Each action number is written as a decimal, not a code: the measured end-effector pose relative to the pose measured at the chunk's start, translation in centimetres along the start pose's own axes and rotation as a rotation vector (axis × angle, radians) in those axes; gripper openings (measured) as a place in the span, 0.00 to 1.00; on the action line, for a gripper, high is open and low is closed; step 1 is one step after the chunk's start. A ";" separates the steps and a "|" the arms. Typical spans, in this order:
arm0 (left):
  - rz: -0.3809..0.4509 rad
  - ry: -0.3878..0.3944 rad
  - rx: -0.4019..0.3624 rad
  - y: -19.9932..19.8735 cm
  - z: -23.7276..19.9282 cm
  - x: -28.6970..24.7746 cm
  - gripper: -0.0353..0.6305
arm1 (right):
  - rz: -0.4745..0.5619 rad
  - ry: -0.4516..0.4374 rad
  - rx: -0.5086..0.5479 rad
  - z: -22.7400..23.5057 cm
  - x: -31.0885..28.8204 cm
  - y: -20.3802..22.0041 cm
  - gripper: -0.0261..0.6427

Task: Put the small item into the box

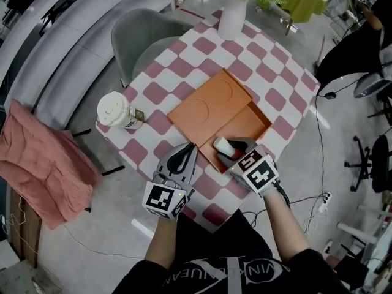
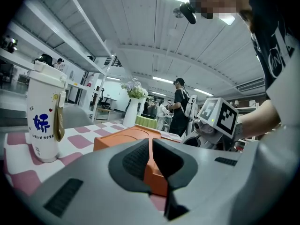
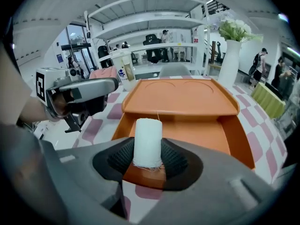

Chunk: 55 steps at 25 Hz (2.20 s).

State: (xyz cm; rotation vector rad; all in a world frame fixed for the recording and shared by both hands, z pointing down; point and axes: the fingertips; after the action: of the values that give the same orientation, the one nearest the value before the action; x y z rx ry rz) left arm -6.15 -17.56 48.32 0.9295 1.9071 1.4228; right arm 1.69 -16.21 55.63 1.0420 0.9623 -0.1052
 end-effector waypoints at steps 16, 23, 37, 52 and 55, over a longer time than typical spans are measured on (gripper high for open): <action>-0.014 -0.027 0.027 0.7 -0.8 0.2 0.09 | -0.256 -0.057 0.316 -1.4 -1.5 1.8 0.31; -0.018 -0.038 0.037 0.8 -1.3 0.4 0.09 | -0.299 -0.076 0.359 -1.4 -2.1 2.1 0.31; -0.023 -0.050 0.068 1.2 -1.8 0.8 0.09 | -0.259 -0.109 0.326 -1.7 -1.9 1.7 0.32; -0.023 -0.035 0.068 0.9 -0.6 1.0 0.09 | -0.111 -0.077 0.237 -1.1 0.4 0.3 0.33; -0.028 -0.026 0.063 0.9 -0.1 0.9 0.09 | -0.064 -0.047 0.248 -0.8 1.0 -0.1 0.33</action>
State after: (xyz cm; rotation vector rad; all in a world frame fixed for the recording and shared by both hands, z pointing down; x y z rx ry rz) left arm -6.58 -16.70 49.18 0.9424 1.9479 1.3357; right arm 1.70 -15.32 54.74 1.2310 0.9566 -0.3066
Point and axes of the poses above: the fingertips, and each gripper's own axes: x backward along the fingers, z to its right, y out of its underside, and after that the axes turned 8 degrees about z, right-handed
